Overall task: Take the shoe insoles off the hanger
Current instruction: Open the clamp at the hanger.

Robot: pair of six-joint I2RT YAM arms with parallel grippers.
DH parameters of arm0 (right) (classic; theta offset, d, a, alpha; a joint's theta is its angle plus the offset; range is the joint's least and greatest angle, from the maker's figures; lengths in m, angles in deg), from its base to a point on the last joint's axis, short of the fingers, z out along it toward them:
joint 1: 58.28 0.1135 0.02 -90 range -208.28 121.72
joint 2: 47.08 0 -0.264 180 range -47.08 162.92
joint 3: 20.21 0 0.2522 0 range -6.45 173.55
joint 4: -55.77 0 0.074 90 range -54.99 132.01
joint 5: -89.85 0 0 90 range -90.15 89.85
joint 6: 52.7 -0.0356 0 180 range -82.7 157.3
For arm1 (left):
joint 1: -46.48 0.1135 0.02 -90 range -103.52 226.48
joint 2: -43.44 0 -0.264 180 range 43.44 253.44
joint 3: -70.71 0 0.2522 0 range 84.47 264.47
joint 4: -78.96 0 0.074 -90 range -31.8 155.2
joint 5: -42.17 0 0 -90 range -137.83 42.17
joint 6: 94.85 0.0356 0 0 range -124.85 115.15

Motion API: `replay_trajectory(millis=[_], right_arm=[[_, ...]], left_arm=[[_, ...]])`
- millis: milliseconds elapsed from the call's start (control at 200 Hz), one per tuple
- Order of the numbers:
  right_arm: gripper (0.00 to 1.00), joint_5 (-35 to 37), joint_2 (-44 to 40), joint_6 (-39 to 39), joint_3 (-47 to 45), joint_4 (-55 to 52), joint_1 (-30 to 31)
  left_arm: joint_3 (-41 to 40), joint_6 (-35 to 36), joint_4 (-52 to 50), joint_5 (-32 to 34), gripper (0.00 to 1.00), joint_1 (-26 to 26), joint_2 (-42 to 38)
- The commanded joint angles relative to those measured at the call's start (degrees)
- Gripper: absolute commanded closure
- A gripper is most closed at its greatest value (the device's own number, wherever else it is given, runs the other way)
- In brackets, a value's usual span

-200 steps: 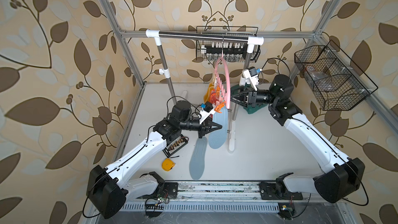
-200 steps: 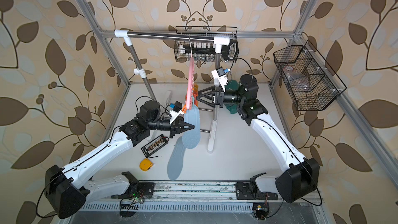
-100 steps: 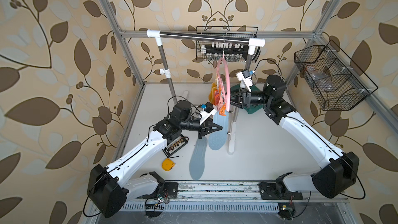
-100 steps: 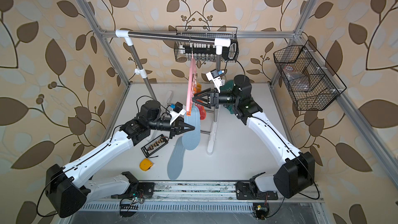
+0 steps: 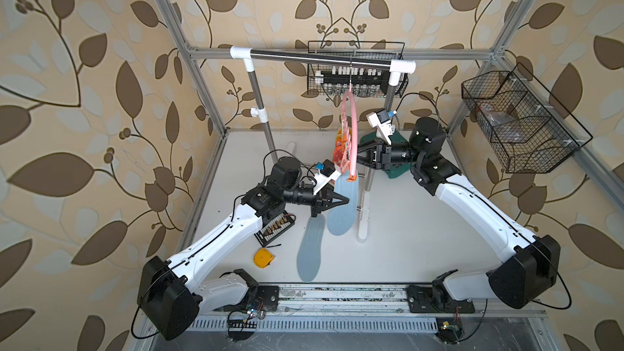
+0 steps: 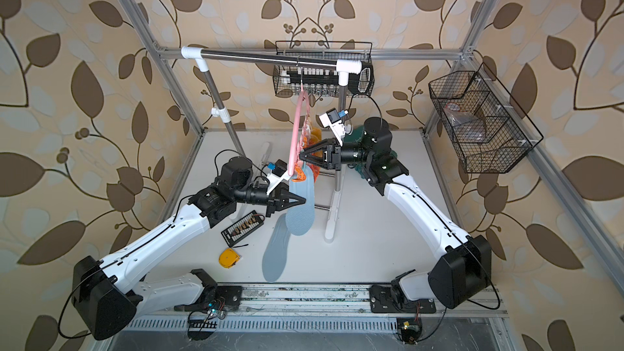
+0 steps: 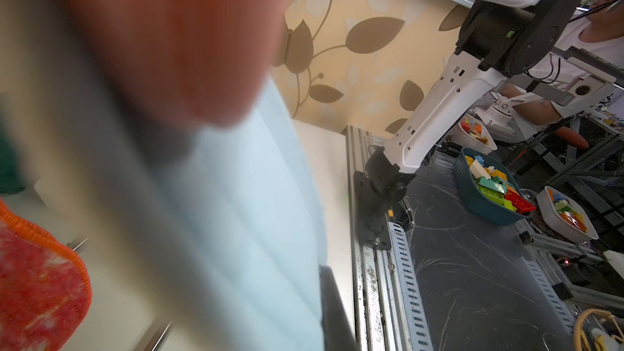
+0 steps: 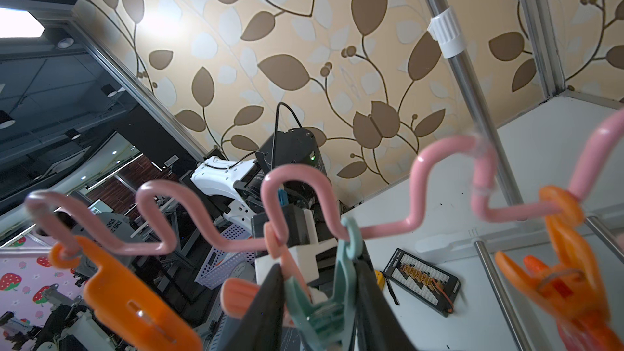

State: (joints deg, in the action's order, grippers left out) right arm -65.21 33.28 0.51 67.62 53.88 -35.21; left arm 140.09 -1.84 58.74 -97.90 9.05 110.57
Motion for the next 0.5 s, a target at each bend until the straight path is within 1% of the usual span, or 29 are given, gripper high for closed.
replay_trajectory(millis=[0, 135, 200, 230, 375, 495], right_arm=[[0.70, -0.4, 0.4, 0.2, 1.8, 1.2, 0.3], [0.75, 0.2, 0.4, 0.9, 1.7, 0.6, 0.3], [0.83, 0.4, 0.4, 1.2, 1.8, 0.1, 0.3], [0.84, 0.9, 0.4, 1.2, 1.8, -0.1, 0.3], [0.84, 1.6, 0.3, 1.4, 2.0, -1.6, 0.3], [0.80, 2.6, 0.1, 2.3, 1.8, -2.8, 0.2]], left_arm=[[1.3, 1.4, -3.1, -2.0, 1.00, 0.2, 0.1], [1.1, 1.3, -3.2, -1.9, 0.99, 0.3, 0.4], [1.0, 1.6, -3.5, -1.6, 0.98, 0.3, 0.4], [1.0, 1.9, -4.0, -1.3, 0.99, 0.3, 0.4], [0.6, 2.6, -5.5, 0.2, 0.98, 0.3, -0.5], [-0.2, 2.4, -4.6, 1.6, 0.98, 0.3, -0.9]])
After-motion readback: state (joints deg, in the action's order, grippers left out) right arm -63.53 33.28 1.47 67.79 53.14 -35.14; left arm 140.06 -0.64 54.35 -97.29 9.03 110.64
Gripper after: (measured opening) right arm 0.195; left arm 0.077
